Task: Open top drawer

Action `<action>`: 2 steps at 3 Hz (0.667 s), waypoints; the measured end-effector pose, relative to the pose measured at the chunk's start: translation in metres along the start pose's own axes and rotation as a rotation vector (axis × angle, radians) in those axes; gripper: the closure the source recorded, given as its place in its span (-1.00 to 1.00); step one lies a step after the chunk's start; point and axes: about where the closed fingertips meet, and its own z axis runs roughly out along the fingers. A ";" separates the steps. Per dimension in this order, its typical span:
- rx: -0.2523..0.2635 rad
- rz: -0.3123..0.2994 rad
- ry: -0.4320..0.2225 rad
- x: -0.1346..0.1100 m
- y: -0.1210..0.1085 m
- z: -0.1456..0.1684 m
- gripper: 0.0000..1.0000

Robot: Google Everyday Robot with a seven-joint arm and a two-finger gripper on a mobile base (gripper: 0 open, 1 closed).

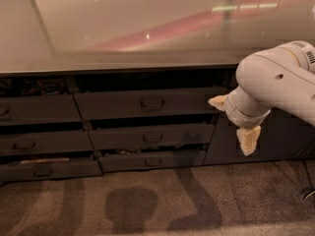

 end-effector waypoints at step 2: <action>0.001 -0.042 0.039 -0.009 0.000 -0.002 -1.00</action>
Offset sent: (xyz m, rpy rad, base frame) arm -0.0043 0.0120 0.0014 -0.0651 -0.0263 0.0405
